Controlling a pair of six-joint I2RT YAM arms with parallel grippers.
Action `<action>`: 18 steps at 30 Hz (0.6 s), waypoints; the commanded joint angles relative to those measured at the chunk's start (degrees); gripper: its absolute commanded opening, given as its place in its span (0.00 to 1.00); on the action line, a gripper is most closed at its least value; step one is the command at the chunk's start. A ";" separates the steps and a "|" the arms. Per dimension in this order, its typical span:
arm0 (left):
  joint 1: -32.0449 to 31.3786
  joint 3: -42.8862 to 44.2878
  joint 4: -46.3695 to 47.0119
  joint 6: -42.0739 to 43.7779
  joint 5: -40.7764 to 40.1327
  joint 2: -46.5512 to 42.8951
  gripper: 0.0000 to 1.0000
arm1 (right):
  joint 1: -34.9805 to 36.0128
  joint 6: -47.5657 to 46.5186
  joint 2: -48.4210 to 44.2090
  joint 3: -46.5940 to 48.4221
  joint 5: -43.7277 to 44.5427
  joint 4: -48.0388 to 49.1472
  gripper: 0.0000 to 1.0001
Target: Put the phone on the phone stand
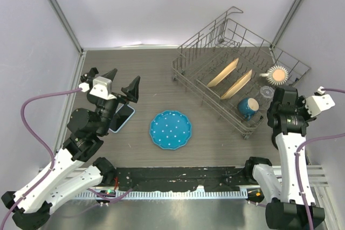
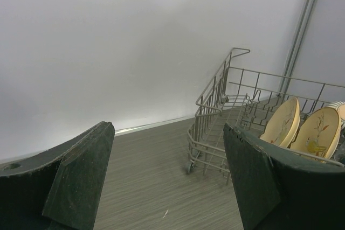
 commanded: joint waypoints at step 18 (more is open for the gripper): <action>-1.23 1.48 0.91 2.12 -1.20 -0.76 0.87 | -9.04 0.88 8.68 5.85 -9.40 19.75 0.00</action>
